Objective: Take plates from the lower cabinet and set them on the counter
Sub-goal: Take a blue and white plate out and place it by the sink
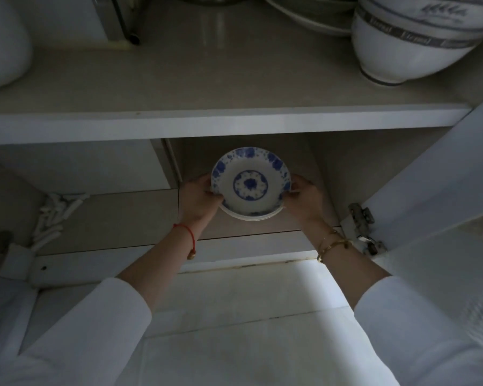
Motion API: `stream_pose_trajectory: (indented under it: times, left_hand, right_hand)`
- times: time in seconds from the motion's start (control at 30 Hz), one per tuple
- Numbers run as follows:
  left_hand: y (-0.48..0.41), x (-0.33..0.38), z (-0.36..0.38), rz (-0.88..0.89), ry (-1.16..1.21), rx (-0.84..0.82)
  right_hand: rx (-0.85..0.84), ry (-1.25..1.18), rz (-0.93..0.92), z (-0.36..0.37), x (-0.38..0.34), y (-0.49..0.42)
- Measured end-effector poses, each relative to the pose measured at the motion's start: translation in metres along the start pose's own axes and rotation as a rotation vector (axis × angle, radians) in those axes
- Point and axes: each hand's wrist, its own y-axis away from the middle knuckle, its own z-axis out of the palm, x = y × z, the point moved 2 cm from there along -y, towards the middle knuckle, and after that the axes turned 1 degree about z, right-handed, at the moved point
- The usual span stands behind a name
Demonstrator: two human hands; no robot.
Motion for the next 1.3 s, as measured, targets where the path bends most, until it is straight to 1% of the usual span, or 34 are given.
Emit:
stream_pose_trajectory:
  times: [0.1, 0.2, 0.27, 0.33, 0.4, 0.47, 0.53, 0.63, 0.7, 0.8, 0.87, 0.9, 0.93, 1.0, 1.07, 1.13, 1.3]
  left_hand:
    - [0.019, 0.005, -0.005, -0.004, 0.059, -0.023]
    - [0.042, 0.011, -0.014, -0.075, 0.163, -0.056]
    - [0.06, 0.016, -0.022, -0.064, 0.159, -0.051]
    - [0.081, 0.023, -0.033, -0.045, 0.119, -0.011]
    - [0.103, 0.029, -0.044, -0.068, 0.125, 0.011]
    - [0.123, 0.036, -0.056, -0.117, 0.187, -0.005]
    - [0.143, 0.047, -0.069, -0.152, 0.273, -0.031]
    - [0.169, 0.071, -0.091, -0.127, 0.293, -0.058]
    - [0.188, 0.096, -0.109, -0.132, 0.315, -0.075]
    - [0.216, 0.14, -0.143, -0.224, 0.354, -0.111]
    - [0.235, 0.176, -0.173, -0.214, 0.349, -0.13]
    - [0.239, 0.184, -0.18, -0.191, 0.348, -0.116]
    - [0.246, 0.215, -0.205, -0.197, 0.356, -0.135]
    - [0.263, 0.246, -0.233, -0.174, 0.37, -0.143]
    - [0.276, 0.299, -0.279, -0.161, 0.379, -0.18]
    - [0.297, 0.34, -0.317, -0.14, 0.401, -0.196]
    - [0.339, 0.449, -0.413, -0.086, 0.423, -0.292]
  right_hand:
    - [0.031, -0.027, -0.015, -0.008, -0.006, 0.025]
    - [0.076, -0.091, 0.006, -0.019, -0.01, 0.055]
    - [0.094, -0.197, 0.047, -0.026, -0.009, 0.076]
    - [0.105, -0.275, 0.072, -0.033, -0.01, 0.098]
    - [0.103, -0.336, 0.091, -0.041, -0.011, 0.119]
    - [0.109, -0.388, 0.105, -0.052, -0.014, 0.14]
    - [0.131, -0.412, 0.12, -0.066, -0.019, 0.159]
    - [0.177, -0.391, 0.131, -0.091, -0.033, 0.186]
    - [0.211, -0.375, 0.147, -0.113, -0.052, 0.204]
    - [0.244, -0.332, 0.187, -0.157, -0.088, 0.233]
    - [0.258, -0.319, 0.191, -0.191, -0.12, 0.254]
    - [0.276, -0.316, 0.185, -0.196, -0.127, 0.258]
    - [0.27, -0.346, 0.213, -0.226, -0.152, 0.27]
    - [0.27, -0.372, 0.23, -0.254, -0.182, 0.289]
    - [0.251, -0.414, 0.29, -0.304, -0.227, 0.314]
    - [0.262, -0.428, 0.301, -0.342, -0.266, 0.343]
    - [0.352, -0.44, 0.331, -0.445, -0.364, 0.412]
